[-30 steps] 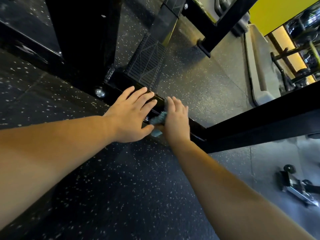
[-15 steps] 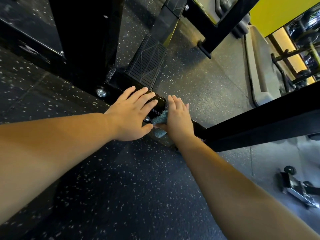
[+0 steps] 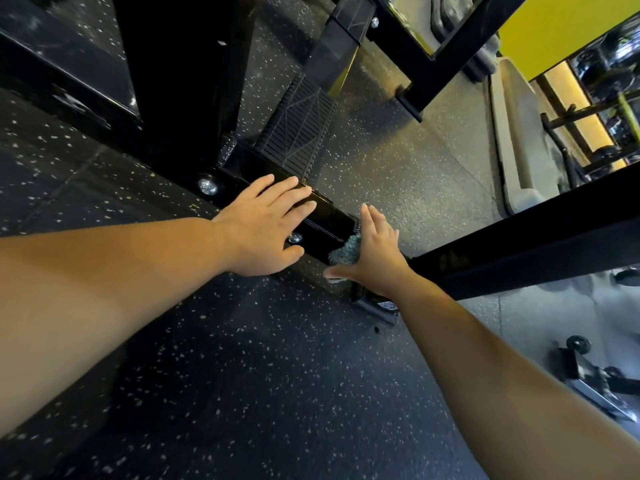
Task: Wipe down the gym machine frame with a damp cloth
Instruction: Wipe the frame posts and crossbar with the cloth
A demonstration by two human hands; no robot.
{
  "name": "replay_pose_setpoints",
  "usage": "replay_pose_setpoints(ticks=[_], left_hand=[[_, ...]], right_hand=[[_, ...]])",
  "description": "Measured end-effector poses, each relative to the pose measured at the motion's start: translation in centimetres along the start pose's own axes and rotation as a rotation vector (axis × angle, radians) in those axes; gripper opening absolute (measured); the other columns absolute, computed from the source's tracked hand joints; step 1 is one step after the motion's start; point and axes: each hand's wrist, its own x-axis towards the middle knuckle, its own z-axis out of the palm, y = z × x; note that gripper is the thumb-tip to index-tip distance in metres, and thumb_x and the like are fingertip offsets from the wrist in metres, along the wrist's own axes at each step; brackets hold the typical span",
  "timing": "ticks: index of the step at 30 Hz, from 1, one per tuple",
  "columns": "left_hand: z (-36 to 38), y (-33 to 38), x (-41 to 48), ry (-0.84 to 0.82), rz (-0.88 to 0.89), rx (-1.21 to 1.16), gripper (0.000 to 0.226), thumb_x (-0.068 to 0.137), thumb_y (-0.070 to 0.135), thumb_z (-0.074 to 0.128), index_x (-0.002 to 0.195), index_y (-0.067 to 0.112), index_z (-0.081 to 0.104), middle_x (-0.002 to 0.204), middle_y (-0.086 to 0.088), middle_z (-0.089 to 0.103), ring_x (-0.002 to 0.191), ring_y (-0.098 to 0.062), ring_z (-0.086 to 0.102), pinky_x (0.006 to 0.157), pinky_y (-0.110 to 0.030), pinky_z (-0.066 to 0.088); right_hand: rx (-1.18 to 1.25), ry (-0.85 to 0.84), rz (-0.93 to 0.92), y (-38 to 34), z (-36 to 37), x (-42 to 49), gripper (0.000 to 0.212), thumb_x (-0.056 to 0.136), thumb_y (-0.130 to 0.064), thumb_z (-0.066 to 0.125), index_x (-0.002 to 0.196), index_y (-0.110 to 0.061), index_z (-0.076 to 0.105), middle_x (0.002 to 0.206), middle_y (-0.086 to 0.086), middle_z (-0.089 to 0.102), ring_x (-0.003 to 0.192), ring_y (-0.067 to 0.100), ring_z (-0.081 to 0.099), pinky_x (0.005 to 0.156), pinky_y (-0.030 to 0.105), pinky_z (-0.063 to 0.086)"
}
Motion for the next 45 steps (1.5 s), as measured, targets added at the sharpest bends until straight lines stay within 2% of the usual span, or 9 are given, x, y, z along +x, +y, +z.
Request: replay_pose_setpoints(ticks=[5, 11, 15, 18, 25, 30, 37, 39, 45], left_hand=[[0.0, 0.1, 0.1, -0.013, -0.016, 0.024, 0.073, 0.095, 0.055, 0.019, 0.15, 0.017, -0.009, 0.157, -0.001, -0.015, 0.143, -0.02, -0.02, 0.117, -0.04, -0.012], [0.3, 0.5, 0.2, 0.015, -0.043, 0.08, 0.072, 0.095, 0.054, 0.018, 0.149, 0.017, -0.012, 0.157, -0.001, -0.016, 0.143, -0.02, -0.021, 0.116, -0.04, -0.012], [0.3, 0.5, 0.2, 0.002, -0.036, 0.073, 0.071, 0.096, 0.052, 0.018, 0.149, 0.017, -0.012, 0.157, -0.001, -0.016, 0.143, -0.02, -0.021, 0.115, -0.04, -0.013], [0.4, 0.6, 0.2, 0.005, -0.037, 0.061, 0.073, 0.096, 0.053, 0.02, 0.149, 0.016, -0.013, 0.157, -0.002, -0.016, 0.143, -0.021, -0.021, 0.115, -0.041, -0.014], [0.5, 1.3, 0.0, 0.016, -0.069, 0.092, 0.077, 0.093, 0.057, 0.015, 0.148, 0.013, -0.015, 0.156, -0.006, -0.02, 0.142, -0.024, -0.023, 0.113, -0.044, -0.016], [0.4, 0.5, -0.1, 0.1, -0.029, 0.029, 0.093, 0.066, 0.051, -0.01, 0.151, 0.016, 0.002, 0.159, -0.002, -0.003, 0.145, -0.02, -0.009, 0.111, -0.035, -0.016], [0.3, 0.6, 0.0, 0.067, -0.034, 0.008, 0.079, 0.078, 0.047, 0.009, 0.151, 0.019, 0.001, 0.159, 0.0, -0.007, 0.145, -0.017, -0.013, 0.113, -0.034, -0.015], [0.2, 0.7, 0.0, 0.051, -0.06, 0.016, 0.073, 0.087, 0.048, 0.015, 0.151, 0.018, -0.003, 0.158, 0.0, -0.011, 0.144, -0.017, -0.016, 0.114, -0.036, -0.014], [0.1, 1.7, 0.3, 0.085, -0.134, -0.09, 0.066, 0.095, 0.038, 0.035, 0.151, 0.018, 0.006, 0.159, 0.002, -0.003, 0.145, -0.015, -0.011, 0.114, -0.035, -0.013]], right_hand=[[0.003, 0.052, -0.044, -1.3, -0.3, 0.7, 0.107, 0.079, -0.046, 0.072, 0.153, -0.012, 0.002, 0.16, 0.008, 0.008, 0.147, 0.024, 0.005, 0.117, 0.047, -0.003], [-0.047, 0.175, -0.102, -4.0, 0.7, 2.1, 0.104, 0.077, -0.032, 0.078, 0.152, -0.012, 0.01, 0.158, 0.006, 0.015, 0.146, 0.023, 0.013, 0.118, 0.045, 0.003], [-0.125, 0.146, -0.044, 1.0, 1.2, 0.3, 0.105, 0.075, -0.02, 0.081, 0.153, -0.015, 0.01, 0.16, 0.004, 0.012, 0.147, 0.022, 0.012, 0.118, 0.043, 0.001], [-0.335, 0.124, 0.043, 4.0, 1.6, -1.1, 0.09, 0.088, -0.011, 0.068, 0.152, -0.009, 0.005, 0.16, 0.01, 0.009, 0.147, 0.026, 0.009, 0.119, 0.038, 0.005], [-0.142, 0.17, -0.061, -2.3, 0.8, 1.2, 0.102, 0.073, -0.042, 0.078, 0.149, -0.008, 0.019, 0.156, 0.01, 0.02, 0.145, 0.027, 0.017, 0.119, 0.041, 0.012], [-0.11, 0.288, -0.178, -3.7, 1.7, 1.9, 0.103, 0.077, -0.038, 0.076, 0.152, -0.009, 0.012, 0.159, 0.009, 0.014, 0.147, 0.024, 0.013, 0.12, 0.042, 0.006], [-0.231, 0.171, 0.054, 3.7, 2.4, -2.1, 0.09, 0.091, -0.026, 0.063, 0.152, -0.005, 0.001, 0.161, 0.012, 0.001, 0.148, 0.027, 0.002, 0.121, 0.036, 0.006], [-0.24, 0.12, 0.079, 3.0, 1.8, -1.5, 0.093, 0.091, -0.034, 0.063, 0.152, -0.004, -0.001, 0.16, 0.014, 0.0, 0.148, 0.03, 0.001, 0.12, 0.038, 0.006], [-0.146, 0.191, -0.123, -4.2, 1.1, 1.5, 0.102, 0.084, -0.048, 0.064, 0.153, -0.008, 0.001, 0.161, 0.01, -0.001, 0.148, 0.027, -0.001, 0.118, 0.045, -0.001]])
